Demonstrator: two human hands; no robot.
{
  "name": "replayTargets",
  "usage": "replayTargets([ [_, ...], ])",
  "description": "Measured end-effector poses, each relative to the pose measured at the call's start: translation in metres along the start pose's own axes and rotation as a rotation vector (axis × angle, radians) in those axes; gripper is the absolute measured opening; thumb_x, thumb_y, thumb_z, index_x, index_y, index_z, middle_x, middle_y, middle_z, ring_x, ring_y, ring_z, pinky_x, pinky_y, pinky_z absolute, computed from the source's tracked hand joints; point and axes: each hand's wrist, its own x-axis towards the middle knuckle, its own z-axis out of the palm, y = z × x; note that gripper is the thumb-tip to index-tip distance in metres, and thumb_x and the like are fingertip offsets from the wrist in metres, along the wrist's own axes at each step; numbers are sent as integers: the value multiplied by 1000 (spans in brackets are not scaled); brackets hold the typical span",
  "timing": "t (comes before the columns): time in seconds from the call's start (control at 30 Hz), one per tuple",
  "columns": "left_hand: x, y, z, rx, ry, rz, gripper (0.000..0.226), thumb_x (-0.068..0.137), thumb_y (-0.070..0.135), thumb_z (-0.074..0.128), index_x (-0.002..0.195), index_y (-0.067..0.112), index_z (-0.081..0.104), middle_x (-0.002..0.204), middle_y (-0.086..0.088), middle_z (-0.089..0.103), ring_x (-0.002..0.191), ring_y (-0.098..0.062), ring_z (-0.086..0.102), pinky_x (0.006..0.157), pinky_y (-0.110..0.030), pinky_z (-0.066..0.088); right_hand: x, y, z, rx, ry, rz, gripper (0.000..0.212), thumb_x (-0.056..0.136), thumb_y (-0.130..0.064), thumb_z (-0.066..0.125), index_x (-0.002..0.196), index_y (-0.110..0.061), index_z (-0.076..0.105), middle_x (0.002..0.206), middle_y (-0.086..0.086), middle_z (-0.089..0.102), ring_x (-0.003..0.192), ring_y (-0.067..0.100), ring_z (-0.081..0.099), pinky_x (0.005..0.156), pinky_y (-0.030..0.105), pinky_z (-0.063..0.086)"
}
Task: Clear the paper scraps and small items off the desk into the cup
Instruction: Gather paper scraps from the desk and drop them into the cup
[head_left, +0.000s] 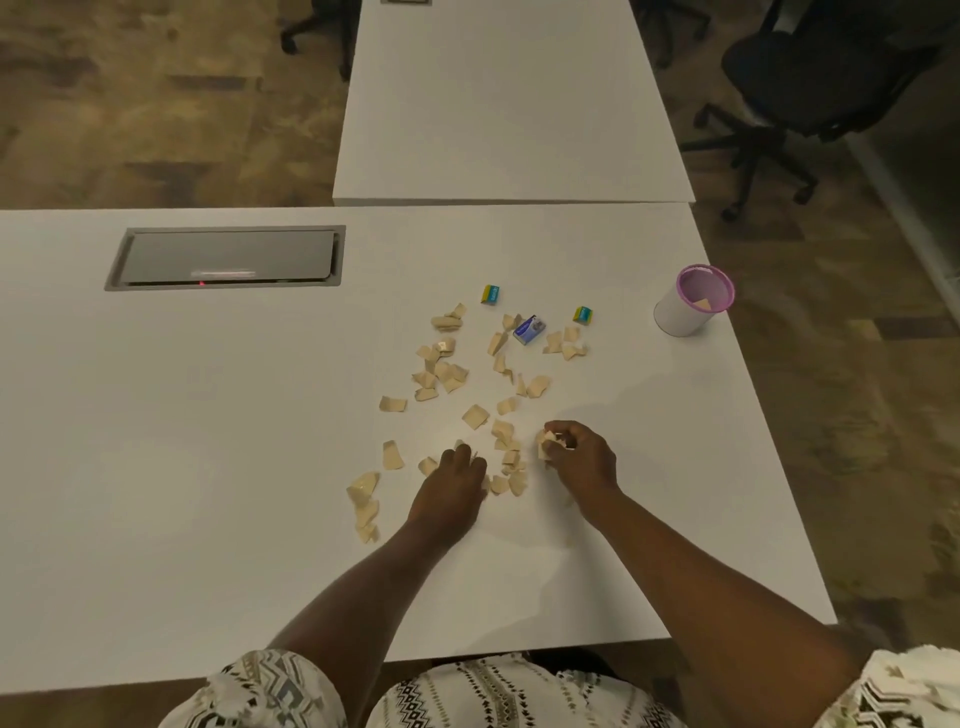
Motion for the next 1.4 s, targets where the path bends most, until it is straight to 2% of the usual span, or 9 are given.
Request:
replayTargets([
  [0.13, 5, 9, 3, 41, -9, -30, 23, 94, 7, 50, 117, 7, 55, 119, -14, 51, 105, -31, 51, 69, -39, 49, 11, 3, -15, 57, -40, 38, 22, 86, -20, 68, 103, -32, 71, 94, -6, 66, 89, 16, 67, 74, 25, 53],
  [0.33, 17, 20, 2, 6, 19, -133, 19, 96, 9, 48, 114, 9, 55, 111, -11, 53, 100, -27, 51, 69, -35, 45, 37, 7, -37, 198, -98, 101, 25, 86, -14, 69, 106, -29, 71, 101, 1, 71, 88, 16, 72, 89, 35, 59],
  [0.43, 30, 31, -7, -92, 104, -224, 18, 92, 4, 47, 103, 10, 59, 98, -7, 56, 92, -26, 54, 65, -31, 40, 50, 5, -48, 292, -118, 141, 25, 87, -11, 70, 109, -24, 71, 109, 5, 69, 91, 17, 71, 89, 35, 59],
  [0.6, 75, 69, -37, -283, 205, -289, 20, 92, 1, 50, 99, 10, 65, 93, -7, 61, 85, -24, 58, 68, -30, 45, 73, -9, -72, 444, -139, 220, 23, 88, -8, 71, 109, -19, 71, 112, 7, 70, 95, 20, 72, 91, 33, 58],
  [0.73, 125, 114, -68, -438, 249, -285, 11, 96, 9, 58, 99, 10, 68, 95, -5, 66, 84, -19, 61, 77, -35, 54, 94, -28, -102, 488, -121, 189, 25, 87, -11, 72, 111, -17, 71, 110, 7, 71, 98, 22, 71, 86, 29, 58],
  [0.97, 222, 197, -124, -603, 302, -174, 11, 93, 13, 61, 92, 6, 69, 89, -7, 72, 76, -16, 59, 61, -22, 41, 157, -62, -180, 475, 59, 92, 21, 84, -16, 74, 104, -20, 74, 105, 3, 73, 91, 20, 73, 63, 15, 54],
  [1.1, 271, 236, -140, -627, 265, -165, 15, 94, 17, 62, 95, 5, 70, 95, -11, 74, 87, -25, 65, 76, -31, 50, 198, -72, -215, 334, 187, 62, 15, 81, -18, 76, 96, -21, 73, 107, 7, 72, 95, 25, 70, 78, 31, 61],
  [1.2, 300, 257, -145, -682, 224, -219, 14, 91, 17, 62, 95, 7, 71, 96, -10, 74, 89, -27, 66, 72, -27, 47, 219, -79, -229, 262, 226, 66, 13, 79, -15, 73, 88, -24, 71, 105, 8, 72, 97, 28, 69, 79, 33, 60],
  [1.4, 330, 278, -145, -699, 76, -309, 21, 82, 7, 68, 103, 5, 72, 107, -14, 73, 102, -31, 68, 89, -40, 58, 249, -85, -239, 199, 130, 154, 14, 81, -12, 69, 94, -17, 69, 110, 11, 70, 100, 31, 69, 92, 46, 57],
])
